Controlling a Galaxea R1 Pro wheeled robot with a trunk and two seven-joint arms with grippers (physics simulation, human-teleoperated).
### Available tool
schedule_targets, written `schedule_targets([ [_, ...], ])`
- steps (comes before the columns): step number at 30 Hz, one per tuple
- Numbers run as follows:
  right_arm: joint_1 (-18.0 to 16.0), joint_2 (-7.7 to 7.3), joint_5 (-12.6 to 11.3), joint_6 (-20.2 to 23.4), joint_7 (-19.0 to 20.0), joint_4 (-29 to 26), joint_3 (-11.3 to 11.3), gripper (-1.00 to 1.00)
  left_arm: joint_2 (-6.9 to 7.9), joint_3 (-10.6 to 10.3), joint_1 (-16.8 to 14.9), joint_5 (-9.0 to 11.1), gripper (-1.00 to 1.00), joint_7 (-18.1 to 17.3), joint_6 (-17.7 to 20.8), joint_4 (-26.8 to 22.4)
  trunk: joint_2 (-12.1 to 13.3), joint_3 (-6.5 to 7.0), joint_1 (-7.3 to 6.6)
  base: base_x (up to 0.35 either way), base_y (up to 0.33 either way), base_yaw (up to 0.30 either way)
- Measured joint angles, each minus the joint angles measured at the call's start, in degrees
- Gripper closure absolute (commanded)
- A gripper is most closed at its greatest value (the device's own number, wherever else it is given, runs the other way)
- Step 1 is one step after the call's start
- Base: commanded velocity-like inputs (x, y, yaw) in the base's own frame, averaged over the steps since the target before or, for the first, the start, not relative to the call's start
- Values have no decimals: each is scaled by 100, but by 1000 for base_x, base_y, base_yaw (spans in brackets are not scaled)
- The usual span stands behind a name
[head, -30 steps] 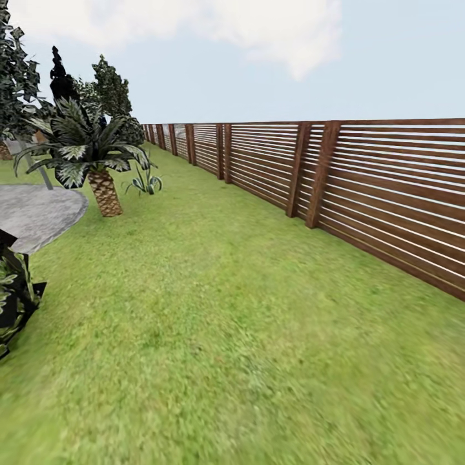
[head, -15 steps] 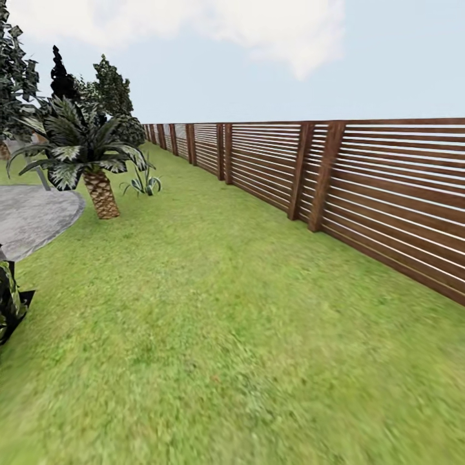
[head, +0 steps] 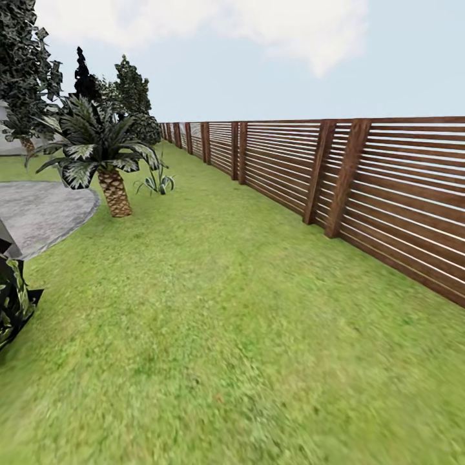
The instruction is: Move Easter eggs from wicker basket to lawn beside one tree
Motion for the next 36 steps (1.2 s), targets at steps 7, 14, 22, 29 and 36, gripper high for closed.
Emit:
schedule_targets([
  [7,0,-29,-32,6,-3,5,1,-100,5,0,4,5,-100,293,1,6,0,0,0,297,-153,1],
  [14,2,-25,-50,34,-4,54,0,-100,-34,-8,5,11,-100,775,0,-2,0,0,1,248,-193,0],
  [22,2,-16,-50,33,-4,56,2,-100,-35,-1,6,12,-100,786,-1,-2,0,0,0,270,-125,0],
  [29,2,-17,-50,33,-4,56,1,-100,-34,-1,6,14,-100,786,-1,2,0,0,0,290,-118,0],
  [36,2,-16,-50,33,-4,57,2,-100,-31,-1,7,11,-100,794,-1,0,0,0,0,290,-118,0],
])
